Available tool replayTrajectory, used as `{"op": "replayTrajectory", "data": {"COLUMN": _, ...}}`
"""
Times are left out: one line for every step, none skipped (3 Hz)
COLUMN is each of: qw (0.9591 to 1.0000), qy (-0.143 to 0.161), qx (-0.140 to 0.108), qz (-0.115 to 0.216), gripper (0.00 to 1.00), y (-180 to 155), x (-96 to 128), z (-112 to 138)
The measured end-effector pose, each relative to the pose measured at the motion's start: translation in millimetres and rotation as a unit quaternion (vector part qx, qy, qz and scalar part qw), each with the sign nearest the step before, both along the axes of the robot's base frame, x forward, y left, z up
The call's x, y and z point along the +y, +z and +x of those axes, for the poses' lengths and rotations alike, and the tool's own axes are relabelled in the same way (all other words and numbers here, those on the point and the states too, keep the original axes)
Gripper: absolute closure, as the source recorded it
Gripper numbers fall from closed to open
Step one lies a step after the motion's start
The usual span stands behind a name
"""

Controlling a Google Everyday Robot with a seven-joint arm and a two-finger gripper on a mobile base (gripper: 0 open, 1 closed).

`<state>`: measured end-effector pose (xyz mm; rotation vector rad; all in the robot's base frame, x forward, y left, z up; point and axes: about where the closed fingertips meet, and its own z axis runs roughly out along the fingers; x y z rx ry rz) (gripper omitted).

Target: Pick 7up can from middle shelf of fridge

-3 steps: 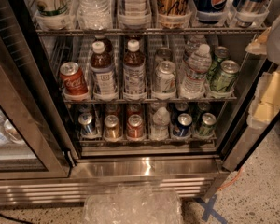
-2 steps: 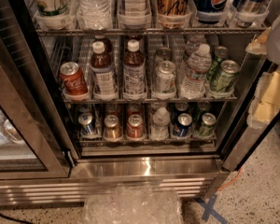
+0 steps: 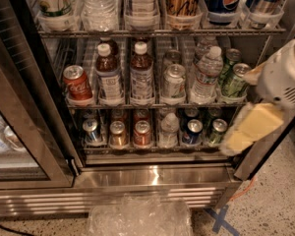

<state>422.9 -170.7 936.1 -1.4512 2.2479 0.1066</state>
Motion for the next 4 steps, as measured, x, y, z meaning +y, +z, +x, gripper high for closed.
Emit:
{"op": "replayTrajectory", "data": {"qw": 0.9962, "qy": -0.059, "qx": 0.009, "qz": 0.063, "gripper": 0.0, "y": -39, "x": 27, "z": 0}}
{"op": "replayTrajectory", "data": {"qw": 0.9903, "qy": -0.091, "qx": -0.007, "qz": 0.105, "gripper": 0.0, "y": -64, "x": 54, "z": 16}}
{"op": "replayTrajectory", "data": {"qw": 0.9903, "qy": -0.091, "qx": -0.007, "qz": 0.105, "gripper": 0.0, "y": -64, "x": 54, "z": 16}}
{"op": "replayTrajectory", "data": {"qw": 0.9847, "qy": -0.104, "qx": -0.009, "qz": 0.14, "gripper": 0.0, "y": -69, "x": 67, "z": 20}}
